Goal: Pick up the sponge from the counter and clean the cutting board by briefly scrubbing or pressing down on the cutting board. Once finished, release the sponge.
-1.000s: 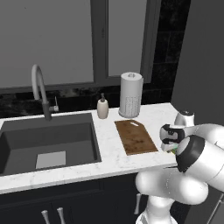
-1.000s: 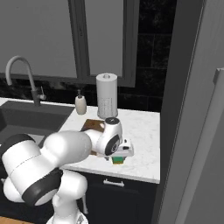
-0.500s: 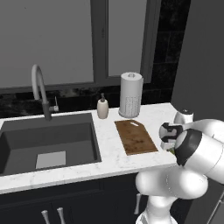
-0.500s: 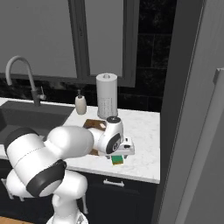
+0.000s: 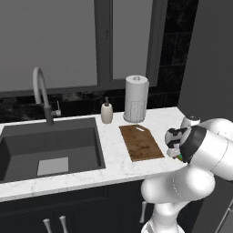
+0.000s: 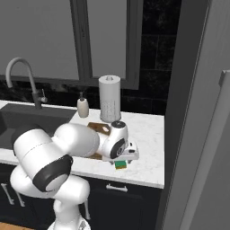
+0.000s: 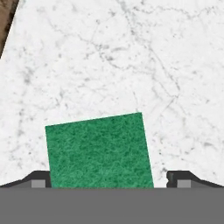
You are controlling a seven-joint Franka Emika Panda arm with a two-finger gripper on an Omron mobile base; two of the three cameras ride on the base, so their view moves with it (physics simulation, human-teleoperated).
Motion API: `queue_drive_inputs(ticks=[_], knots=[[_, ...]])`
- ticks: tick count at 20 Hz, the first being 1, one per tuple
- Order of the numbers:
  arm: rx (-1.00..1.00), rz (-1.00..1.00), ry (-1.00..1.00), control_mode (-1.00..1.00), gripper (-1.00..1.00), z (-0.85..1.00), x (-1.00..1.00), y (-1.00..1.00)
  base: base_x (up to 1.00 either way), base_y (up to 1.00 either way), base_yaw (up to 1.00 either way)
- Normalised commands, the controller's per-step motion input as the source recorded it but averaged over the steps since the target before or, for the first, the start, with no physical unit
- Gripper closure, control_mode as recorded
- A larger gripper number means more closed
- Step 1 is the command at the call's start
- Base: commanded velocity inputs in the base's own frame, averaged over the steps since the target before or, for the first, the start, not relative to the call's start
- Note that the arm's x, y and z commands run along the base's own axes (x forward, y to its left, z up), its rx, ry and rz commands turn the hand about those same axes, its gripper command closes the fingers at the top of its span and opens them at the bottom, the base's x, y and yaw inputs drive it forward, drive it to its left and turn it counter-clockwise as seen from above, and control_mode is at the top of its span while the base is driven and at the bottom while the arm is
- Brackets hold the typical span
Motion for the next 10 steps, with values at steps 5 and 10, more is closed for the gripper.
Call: queue_drive_inputs(ticks=[5,10], knots=[[0.00,0.03,0.00,-1.00,-1.00,-0.24,0.02,0.00,0.00,0.00,0.00],[0.00,0.03,0.00,-1.00,1.00,-0.09,0.00,0.00,0.00,0.00,0.00]])
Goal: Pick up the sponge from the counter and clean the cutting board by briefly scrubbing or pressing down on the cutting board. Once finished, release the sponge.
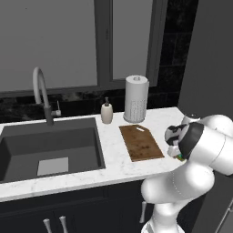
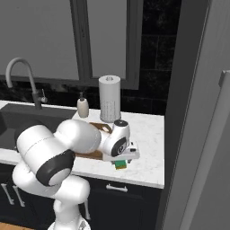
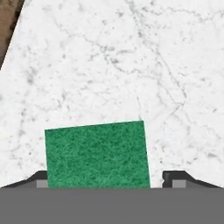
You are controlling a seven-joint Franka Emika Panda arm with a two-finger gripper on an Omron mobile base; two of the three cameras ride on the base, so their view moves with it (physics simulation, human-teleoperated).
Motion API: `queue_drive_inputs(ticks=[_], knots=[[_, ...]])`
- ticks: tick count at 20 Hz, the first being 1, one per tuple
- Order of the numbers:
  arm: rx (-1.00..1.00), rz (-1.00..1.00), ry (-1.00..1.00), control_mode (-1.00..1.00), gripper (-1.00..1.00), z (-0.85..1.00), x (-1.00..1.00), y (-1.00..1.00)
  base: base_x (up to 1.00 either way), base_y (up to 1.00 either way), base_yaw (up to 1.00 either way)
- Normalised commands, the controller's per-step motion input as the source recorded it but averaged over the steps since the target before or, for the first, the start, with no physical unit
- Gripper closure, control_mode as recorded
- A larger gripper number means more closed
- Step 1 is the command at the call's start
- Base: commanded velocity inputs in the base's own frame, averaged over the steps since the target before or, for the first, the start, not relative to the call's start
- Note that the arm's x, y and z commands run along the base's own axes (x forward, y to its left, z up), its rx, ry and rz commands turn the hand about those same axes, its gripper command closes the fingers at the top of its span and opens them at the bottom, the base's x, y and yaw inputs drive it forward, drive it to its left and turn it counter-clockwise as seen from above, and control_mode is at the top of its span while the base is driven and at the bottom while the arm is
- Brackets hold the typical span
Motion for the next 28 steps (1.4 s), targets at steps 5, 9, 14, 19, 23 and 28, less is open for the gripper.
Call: queue_drive_inputs(ticks=[5,9,14,19,23,28], knots=[[0.00,0.00,0.00,-1.00,1.00,0.00,0.00,0.00,0.00,0.00,0.00],[-0.01,0.00,-0.03,-1.00,1.00,0.02,-0.14,0.15,0.00,0.00,0.00],[-0.09,0.06,-0.03,-1.00,1.00,0.36,-0.03,0.51,0.00,0.00,0.00],[-0.10,0.14,-0.06,-1.00,1.00,0.40,0.00,0.63,0.00,0.00,0.00],[-0.09,0.13,-0.04,-1.00,1.00,0.14,0.00,0.55,0.00,0.00,0.00],[-0.03,-0.04,0.00,-1.00,1.00,0.00,0.20,0.14,0.00,0.00,0.00]])
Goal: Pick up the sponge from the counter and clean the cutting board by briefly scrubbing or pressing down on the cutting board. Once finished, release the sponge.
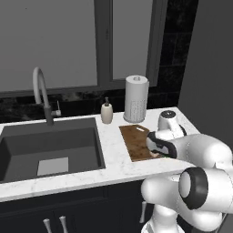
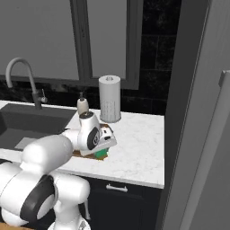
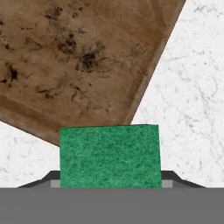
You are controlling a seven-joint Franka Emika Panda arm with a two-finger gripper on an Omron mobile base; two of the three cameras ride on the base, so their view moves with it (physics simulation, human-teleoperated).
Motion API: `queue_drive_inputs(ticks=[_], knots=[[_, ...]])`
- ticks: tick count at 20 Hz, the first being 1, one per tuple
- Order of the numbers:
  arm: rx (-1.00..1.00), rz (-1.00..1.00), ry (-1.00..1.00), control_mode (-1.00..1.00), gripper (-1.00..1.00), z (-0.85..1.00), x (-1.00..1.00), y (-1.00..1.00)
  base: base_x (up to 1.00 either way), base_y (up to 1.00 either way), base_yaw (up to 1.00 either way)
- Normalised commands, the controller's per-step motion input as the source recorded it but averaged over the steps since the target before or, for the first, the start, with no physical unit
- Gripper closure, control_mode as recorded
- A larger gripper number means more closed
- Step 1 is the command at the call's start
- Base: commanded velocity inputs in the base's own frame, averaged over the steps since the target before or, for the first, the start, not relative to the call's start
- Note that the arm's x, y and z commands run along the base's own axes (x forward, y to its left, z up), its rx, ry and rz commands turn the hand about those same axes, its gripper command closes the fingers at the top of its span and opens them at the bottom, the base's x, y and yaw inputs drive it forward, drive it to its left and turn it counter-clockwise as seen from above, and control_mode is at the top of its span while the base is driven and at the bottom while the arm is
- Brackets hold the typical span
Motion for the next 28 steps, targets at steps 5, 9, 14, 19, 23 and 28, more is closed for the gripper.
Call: queue_drive_inputs(ticks=[5,9,14,19,23,28], knots=[[0.17,0.00,0.15,-1.00,1.00,0.00,0.68,0.00,0.00,0.00,0.00],[0.25,0.04,0.19,-1.00,1.00,0.00,0.65,0.02,0.00,0.00,0.00],[0.09,0.05,0.13,-1.00,1.00,-0.03,0.58,0.27,0.00,0.00,0.00],[-0.03,0.02,0.00,-1.00,1.00,-0.27,0.21,0.45,0.00,0.00,0.00],[-0.03,0.00,-0.06,-1.00,1.00,-0.40,0.05,0.19,0.00,0.00,0.00],[-0.02,0.00,-0.13,-1.00,1.00,-0.48,0.00,0.04,0.00,0.00,0.00]])
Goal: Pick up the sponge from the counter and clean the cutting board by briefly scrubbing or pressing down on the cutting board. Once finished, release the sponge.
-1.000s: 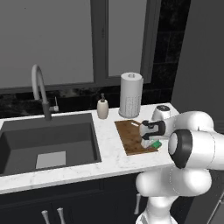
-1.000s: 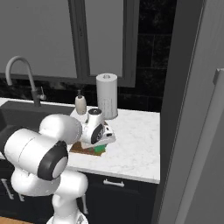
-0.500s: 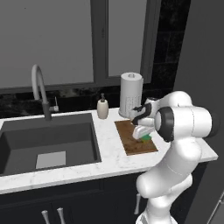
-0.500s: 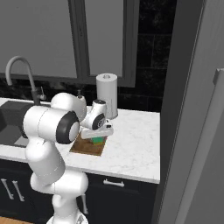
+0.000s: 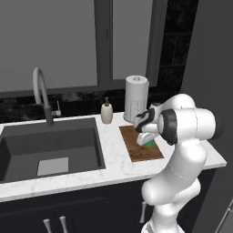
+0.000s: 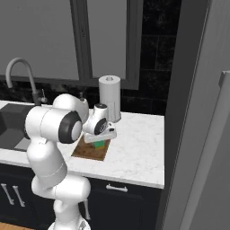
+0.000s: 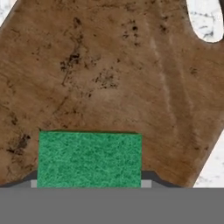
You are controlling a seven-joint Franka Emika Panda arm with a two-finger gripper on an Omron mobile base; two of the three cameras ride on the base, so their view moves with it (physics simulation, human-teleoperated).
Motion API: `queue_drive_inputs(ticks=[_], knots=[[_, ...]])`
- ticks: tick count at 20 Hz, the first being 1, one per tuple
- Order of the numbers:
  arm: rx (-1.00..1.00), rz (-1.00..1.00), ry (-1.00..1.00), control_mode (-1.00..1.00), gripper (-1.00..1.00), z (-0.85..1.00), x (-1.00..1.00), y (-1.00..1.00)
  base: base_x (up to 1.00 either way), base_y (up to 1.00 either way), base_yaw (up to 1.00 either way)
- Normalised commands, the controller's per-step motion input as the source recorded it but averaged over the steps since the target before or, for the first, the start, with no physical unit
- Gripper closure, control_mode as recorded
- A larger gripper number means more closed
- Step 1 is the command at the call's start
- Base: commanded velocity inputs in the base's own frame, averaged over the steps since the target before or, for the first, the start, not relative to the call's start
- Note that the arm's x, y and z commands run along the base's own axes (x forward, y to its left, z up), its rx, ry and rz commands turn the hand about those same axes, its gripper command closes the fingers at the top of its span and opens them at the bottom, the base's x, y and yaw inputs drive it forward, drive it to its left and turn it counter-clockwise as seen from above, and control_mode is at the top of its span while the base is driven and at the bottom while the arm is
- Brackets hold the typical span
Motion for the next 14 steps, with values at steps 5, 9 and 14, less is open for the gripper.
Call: queue_drive_inputs(ticks=[5,9,14], knots=[[-0.03,0.00,-0.24,-1.00,1.00,-0.29,-0.24,0.00,0.00,0.00,0.00],[-0.01,0.00,-0.07,-1.00,1.00,-0.03,-0.31,0.06,0.00,0.00,0.00],[0.00,0.06,0.19,-1.00,1.00,0.00,-0.04,0.01,0.00,0.00,0.00]])
